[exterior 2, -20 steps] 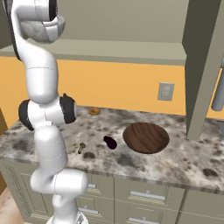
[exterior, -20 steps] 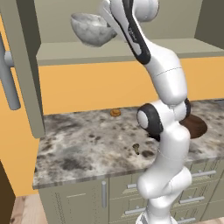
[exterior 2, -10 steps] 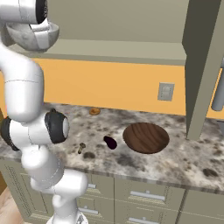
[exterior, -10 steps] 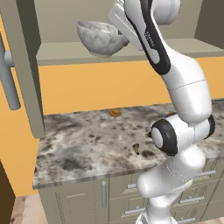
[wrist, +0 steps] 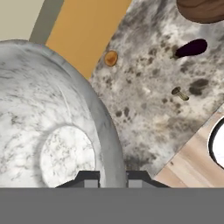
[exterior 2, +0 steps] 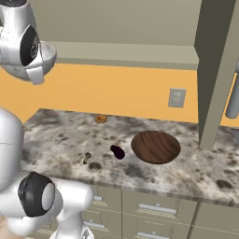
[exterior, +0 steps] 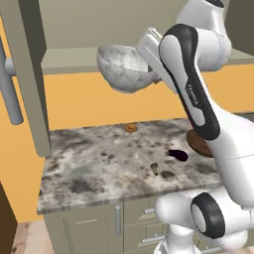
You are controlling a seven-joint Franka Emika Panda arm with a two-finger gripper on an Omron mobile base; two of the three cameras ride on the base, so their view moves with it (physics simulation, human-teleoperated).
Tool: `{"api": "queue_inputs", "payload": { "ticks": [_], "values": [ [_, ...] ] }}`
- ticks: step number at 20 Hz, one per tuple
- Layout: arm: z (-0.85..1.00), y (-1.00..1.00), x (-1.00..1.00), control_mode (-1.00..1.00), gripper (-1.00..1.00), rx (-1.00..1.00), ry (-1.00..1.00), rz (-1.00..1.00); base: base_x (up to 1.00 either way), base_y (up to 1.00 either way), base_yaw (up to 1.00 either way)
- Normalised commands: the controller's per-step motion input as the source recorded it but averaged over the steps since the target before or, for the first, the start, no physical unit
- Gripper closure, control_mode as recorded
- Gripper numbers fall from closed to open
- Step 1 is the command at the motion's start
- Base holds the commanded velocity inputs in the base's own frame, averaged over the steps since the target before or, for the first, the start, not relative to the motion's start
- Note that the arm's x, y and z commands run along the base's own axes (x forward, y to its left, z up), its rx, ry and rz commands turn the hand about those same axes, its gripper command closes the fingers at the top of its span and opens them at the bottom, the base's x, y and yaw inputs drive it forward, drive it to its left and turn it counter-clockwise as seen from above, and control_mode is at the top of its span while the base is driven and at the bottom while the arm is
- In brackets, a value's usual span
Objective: Pick both bowls and place them on the counter. Then place the eggplant in one bowl and place the mushroom in the other bowl.
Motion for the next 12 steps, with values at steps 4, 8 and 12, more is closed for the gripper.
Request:
{"api": "queue_inputs", "payload": {
  "ticks": [4, 8, 12],
  "values": [
    [-0.81, 0.00, -0.70, -1.00, 1.00, -0.07, 0.00, 0.00, 0.00, 0.00, 0.00],
    [-0.83, 0.00, -0.32, -1.00, 1.00, -0.10, 0.08, 0.00, 0.00, 0.00, 0.00],
    [-0.62, 0.00, -0.02, -1.00, 1.00, -0.04, 0.04, 0.01, 0.00, 0.00, 0.00]
  ]
}}
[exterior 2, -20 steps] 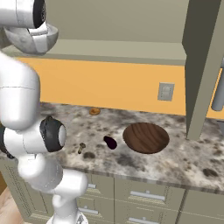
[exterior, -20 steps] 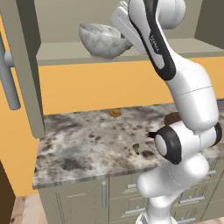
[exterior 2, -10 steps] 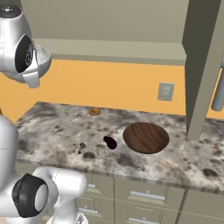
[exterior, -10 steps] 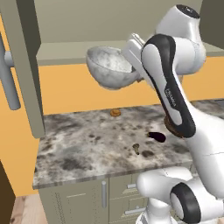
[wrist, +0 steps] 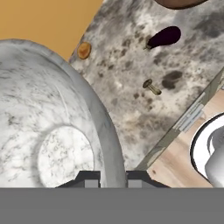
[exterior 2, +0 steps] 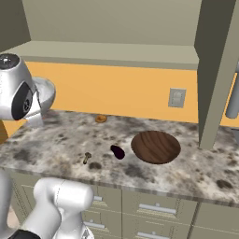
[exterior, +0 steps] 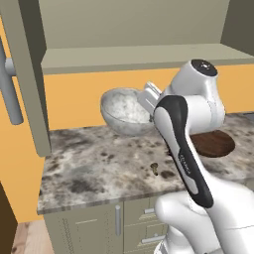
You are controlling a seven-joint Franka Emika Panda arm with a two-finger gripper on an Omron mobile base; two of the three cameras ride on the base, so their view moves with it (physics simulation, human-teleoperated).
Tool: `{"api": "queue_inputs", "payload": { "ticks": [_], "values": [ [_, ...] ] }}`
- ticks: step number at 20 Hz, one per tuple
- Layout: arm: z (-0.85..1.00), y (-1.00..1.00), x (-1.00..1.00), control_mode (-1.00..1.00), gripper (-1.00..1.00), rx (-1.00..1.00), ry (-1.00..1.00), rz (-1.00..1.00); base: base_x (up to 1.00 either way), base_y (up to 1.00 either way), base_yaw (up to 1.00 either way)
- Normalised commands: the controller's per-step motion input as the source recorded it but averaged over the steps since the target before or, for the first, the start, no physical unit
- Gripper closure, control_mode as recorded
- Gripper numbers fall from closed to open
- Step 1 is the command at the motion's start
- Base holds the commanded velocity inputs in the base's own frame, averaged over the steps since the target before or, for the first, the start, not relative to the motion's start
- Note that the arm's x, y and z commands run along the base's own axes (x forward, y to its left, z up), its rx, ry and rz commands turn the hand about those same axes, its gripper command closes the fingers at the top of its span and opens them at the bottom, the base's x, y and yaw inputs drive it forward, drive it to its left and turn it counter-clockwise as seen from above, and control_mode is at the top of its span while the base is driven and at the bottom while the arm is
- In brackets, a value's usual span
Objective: Pick both bowls and place them on the counter. Then place the eggplant in one bowl and place the mushroom in the other bowl.
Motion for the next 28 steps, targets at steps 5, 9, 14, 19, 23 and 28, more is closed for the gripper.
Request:
{"api": "queue_inputs", "payload": {
  "ticks": [5, 9, 14, 19, 23, 28],
  "values": [
    [-0.49, -0.01, 0.05, -1.00, 1.00, 0.00, 0.02, 0.03, 0.00, 0.00, 0.00],
    [-0.56, -0.01, 0.18, -1.00, 1.00, -0.01, 0.00, 0.03, 0.00, 0.00, 0.00],
    [-0.62, 0.00, 0.17, -1.00, 1.00, -0.06, 0.04, 0.03, 0.00, 0.00, 0.00],
    [-0.62, 0.00, 0.25, -1.00, 1.00, -0.06, 0.07, 0.01, 0.00, 0.00, 0.00],
    [-0.54, 0.00, 0.33, -1.00, 1.00, -0.01, 0.06, 0.01, 0.00, 0.00, 0.00],
    [-0.52, 0.00, 0.38, -1.00, 1.00, 0.00, 0.05, 0.01, 0.00, 0.00, 0.00]
  ]
}}
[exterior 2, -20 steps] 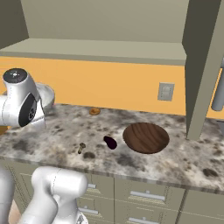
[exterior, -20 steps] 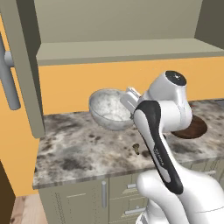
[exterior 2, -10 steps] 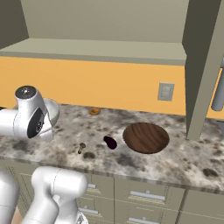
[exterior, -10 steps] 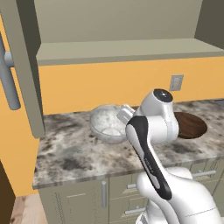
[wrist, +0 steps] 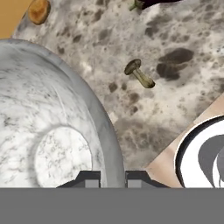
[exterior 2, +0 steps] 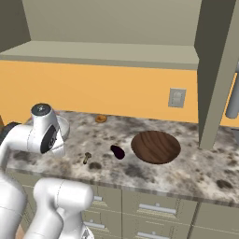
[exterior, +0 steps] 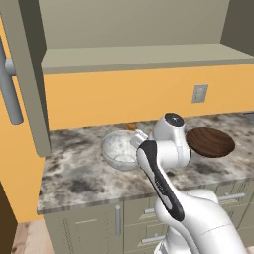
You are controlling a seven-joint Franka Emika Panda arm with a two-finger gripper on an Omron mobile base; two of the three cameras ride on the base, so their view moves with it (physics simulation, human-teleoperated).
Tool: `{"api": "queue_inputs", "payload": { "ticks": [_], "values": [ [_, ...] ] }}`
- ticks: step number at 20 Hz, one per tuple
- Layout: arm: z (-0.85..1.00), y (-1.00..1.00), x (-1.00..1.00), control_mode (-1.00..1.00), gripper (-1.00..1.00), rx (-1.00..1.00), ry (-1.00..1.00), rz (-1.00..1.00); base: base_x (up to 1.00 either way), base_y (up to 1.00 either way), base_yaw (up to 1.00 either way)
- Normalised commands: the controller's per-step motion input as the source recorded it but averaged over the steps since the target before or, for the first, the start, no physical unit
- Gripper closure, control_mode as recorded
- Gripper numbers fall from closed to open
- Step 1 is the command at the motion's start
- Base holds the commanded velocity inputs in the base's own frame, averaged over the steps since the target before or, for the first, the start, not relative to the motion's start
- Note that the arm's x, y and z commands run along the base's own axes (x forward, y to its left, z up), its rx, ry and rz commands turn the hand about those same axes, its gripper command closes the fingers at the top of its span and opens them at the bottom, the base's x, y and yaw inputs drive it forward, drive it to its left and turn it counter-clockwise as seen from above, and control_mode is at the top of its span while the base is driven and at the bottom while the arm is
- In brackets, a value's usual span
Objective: Pick both bowls and place them on the counter. Then place the eggplant in one bowl and place the mushroom in the other bowl.
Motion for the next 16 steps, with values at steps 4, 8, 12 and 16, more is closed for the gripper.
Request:
{"api": "queue_inputs", "payload": {
  "ticks": [4, 8, 12, 16],
  "values": [
    [-0.51, 0.00, 0.40, -1.00, 1.00, -0.01, 0.06, 0.00, 0.00, 0.00, 0.00],
    [-0.45, 0.00, 0.41, -1.00, 1.00, -0.06, 0.08, 0.00, 0.00, 0.00, 0.00],
    [-0.37, 0.04, 0.40, -1.00, 1.00, -0.05, 0.08, 0.00, 0.00, 0.00, 0.00],
    [-0.22, 0.09, 0.34, -1.00, 1.00, -0.05, 0.10, 0.00, 0.00, 0.00, 0.00]
  ]
}}
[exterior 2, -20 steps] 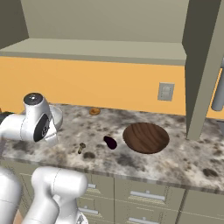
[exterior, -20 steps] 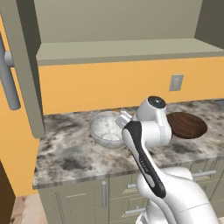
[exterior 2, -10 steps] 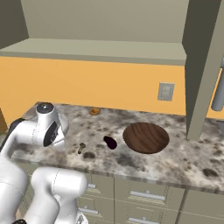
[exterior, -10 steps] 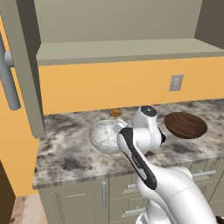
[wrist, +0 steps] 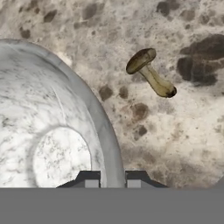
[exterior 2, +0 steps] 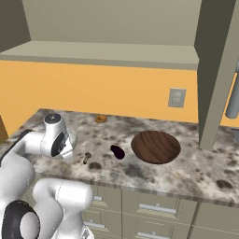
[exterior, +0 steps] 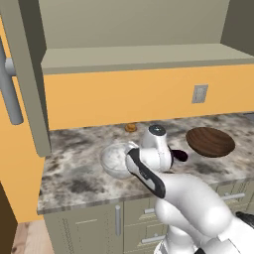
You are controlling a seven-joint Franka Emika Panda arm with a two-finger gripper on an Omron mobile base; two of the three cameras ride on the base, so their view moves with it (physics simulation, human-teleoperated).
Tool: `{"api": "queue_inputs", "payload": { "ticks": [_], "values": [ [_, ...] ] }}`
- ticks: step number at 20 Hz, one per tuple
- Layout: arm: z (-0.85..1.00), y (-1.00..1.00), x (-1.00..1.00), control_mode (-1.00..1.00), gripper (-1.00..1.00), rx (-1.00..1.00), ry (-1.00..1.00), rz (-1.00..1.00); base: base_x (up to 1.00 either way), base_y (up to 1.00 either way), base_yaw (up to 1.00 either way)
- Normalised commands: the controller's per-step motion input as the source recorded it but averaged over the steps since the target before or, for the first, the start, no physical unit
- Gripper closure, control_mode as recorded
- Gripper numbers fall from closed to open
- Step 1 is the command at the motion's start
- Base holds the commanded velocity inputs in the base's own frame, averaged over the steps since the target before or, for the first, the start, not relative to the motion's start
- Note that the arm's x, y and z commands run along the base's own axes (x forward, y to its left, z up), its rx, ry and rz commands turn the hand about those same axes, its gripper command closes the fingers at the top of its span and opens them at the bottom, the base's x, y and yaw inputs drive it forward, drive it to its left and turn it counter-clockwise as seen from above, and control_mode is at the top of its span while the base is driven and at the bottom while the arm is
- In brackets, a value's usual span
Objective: Pick both bowls and place them on the counter. Then place the eggplant in one bowl and place the mushroom in the other bowl.
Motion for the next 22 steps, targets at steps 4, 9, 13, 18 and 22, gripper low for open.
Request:
{"api": "queue_inputs", "payload": {
  "ticks": [4, 9, 13, 18, 22],
  "values": [
    [-0.16, 0.11, 0.29, -1.00, 1.00, -0.03, 0.12, 0.00, 0.00, 0.00, 0.00],
    [-0.10, 0.08, 0.23, -1.00, 1.00, 0.00, 0.12, 0.00, 0.00, 0.00, 0.00],
    [-0.04, 0.04, 0.10, -1.00, -1.00, 0.00, 0.11, 0.01, 0.00, 0.00, 0.00],
    [0.09, 0.01, -0.03, -1.00, -1.00, 0.00, 0.06, 0.00, 0.00, 0.00, 0.00],
    [0.17, -0.28, -0.32, -1.00, -1.00, 0.00, 0.00, 0.00, 0.00, 0.00, 0.00]
  ]
}}
